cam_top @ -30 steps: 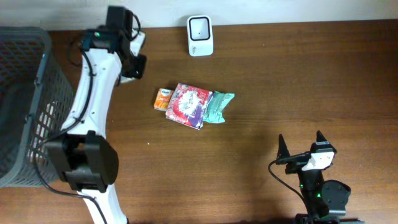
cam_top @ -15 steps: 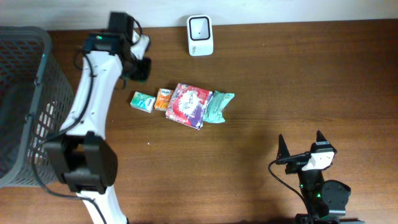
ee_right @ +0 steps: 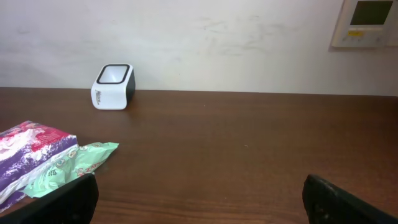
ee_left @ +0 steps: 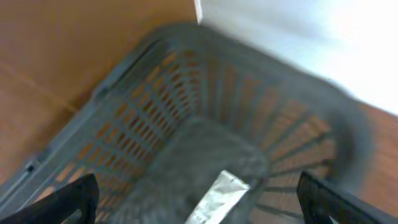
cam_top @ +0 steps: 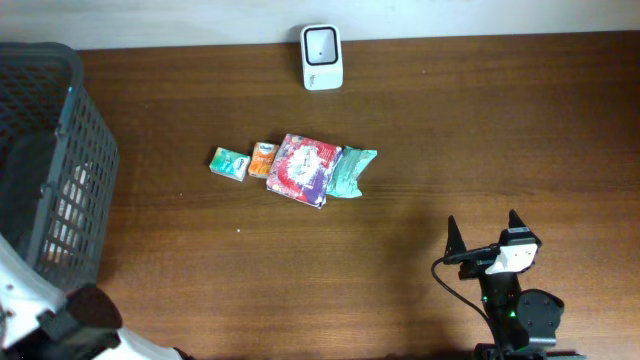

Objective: Scan the item barcode
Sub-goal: 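Reach the left gripper into the basket and grasp the white Pantene tube, then place the white tube right of the green pack with the left gripper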

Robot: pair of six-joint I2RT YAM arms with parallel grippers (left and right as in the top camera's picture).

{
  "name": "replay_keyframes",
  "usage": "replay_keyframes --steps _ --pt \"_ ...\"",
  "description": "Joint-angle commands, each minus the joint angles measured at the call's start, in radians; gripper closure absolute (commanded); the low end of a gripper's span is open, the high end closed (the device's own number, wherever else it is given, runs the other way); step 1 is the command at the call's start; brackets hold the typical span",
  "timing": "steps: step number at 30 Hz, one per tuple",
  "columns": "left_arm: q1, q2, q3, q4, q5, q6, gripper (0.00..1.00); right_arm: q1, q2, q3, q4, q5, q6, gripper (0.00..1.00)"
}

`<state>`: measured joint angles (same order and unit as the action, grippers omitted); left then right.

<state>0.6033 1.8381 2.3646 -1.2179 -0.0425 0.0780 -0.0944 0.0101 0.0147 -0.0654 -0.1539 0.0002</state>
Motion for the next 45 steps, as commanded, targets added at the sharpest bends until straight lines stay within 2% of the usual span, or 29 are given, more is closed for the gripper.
replay_keyframes --steps 1,5,8,10,11,14,19,21,25,27,31,32,34,35,36,37,38,40,42,43,44,45 --pt "0.028 0.120 -0.008 -0.031 -0.002 -0.015 0.00 0.009 -0.006 -0.009 -0.001 0.008 0.005 0.01" --pt "0.040 0.284 -0.008 -0.101 0.033 -0.008 0.00 0.009 -0.006 -0.009 -0.001 0.008 0.005 0.01" --pt "0.084 0.374 -0.008 -0.162 0.199 0.101 0.01 0.009 -0.006 -0.009 -0.001 0.008 0.005 0.01" --pt "0.134 0.422 -0.008 -0.213 0.295 0.164 0.11 0.009 -0.006 -0.009 -0.001 0.008 0.005 0.01" --pt "0.152 0.440 -0.008 -0.237 0.356 0.201 0.02 0.009 -0.006 -0.009 -0.001 0.008 0.005 0.01" --pt "0.172 0.475 -0.010 -0.285 0.429 0.262 0.01 0.009 -0.006 -0.009 -0.001 0.008 0.005 0.01" --pt "0.153 0.502 -0.057 -0.279 0.427 0.322 0.02 0.009 -0.006 -0.009 -0.001 0.008 0.005 0.01" --pt "0.146 0.502 -0.133 -0.239 0.372 0.340 0.08 0.009 -0.006 -0.009 -0.001 0.008 0.005 0.01" --pt "0.145 0.502 -0.250 -0.172 0.307 0.366 0.09 0.009 -0.006 -0.009 -0.001 0.008 0.005 0.01" --pt "0.146 0.502 -0.283 -0.150 0.261 0.365 0.13 0.009 -0.006 -0.009 -0.001 0.008 0.005 0.01" --pt "0.145 0.503 -0.341 -0.098 0.254 0.370 0.14 0.009 -0.006 -0.009 -0.001 0.008 0.005 0.01" --pt "0.145 0.503 -0.356 -0.088 0.245 0.384 0.16 0.009 -0.006 -0.009 -0.001 0.008 0.005 0.01" --pt "0.145 0.503 -0.388 -0.058 0.158 0.377 0.29 0.009 -0.006 -0.009 -0.001 0.008 0.005 0.01" --pt "0.145 0.503 -0.399 -0.041 0.092 0.330 0.34 0.009 -0.006 -0.009 -0.001 0.008 0.005 0.01" --pt "0.146 0.503 -0.399 -0.027 0.036 0.299 0.43 0.009 -0.006 -0.009 -0.001 0.008 0.005 0.01" --pt "0.146 0.503 -0.399 -0.014 -0.002 0.272 0.46 0.009 -0.006 -0.009 -0.001 0.008 0.005 0.01" --pt "0.147 0.503 -0.399 -0.002 -0.006 0.262 0.53 0.009 -0.006 -0.009 -0.001 0.008 0.005 0.01" --pt "0.147 0.503 -0.388 0.012 -0.005 0.216 0.78 0.009 -0.006 -0.009 -0.001 0.008 0.005 0.01" --pt "0.146 0.503 -0.341 0.002 -0.003 0.155 0.83 0.009 -0.006 -0.009 -0.001 0.008 0.005 0.01" --pt "0.147 0.503 -0.295 -0.021 0.003 0.121 0.93 0.009 -0.006 -0.009 -0.001 0.008 0.005 0.02" --pt "0.146 0.503 -0.245 -0.049 0.032 0.102 0.99 0.009 -0.006 -0.009 -0.001 0.008 0.005 0.01" --pt "0.147 0.503 -0.187 -0.075 0.100 0.090 1.00 0.009 -0.006 -0.009 -0.001 0.008 0.005 0.01"
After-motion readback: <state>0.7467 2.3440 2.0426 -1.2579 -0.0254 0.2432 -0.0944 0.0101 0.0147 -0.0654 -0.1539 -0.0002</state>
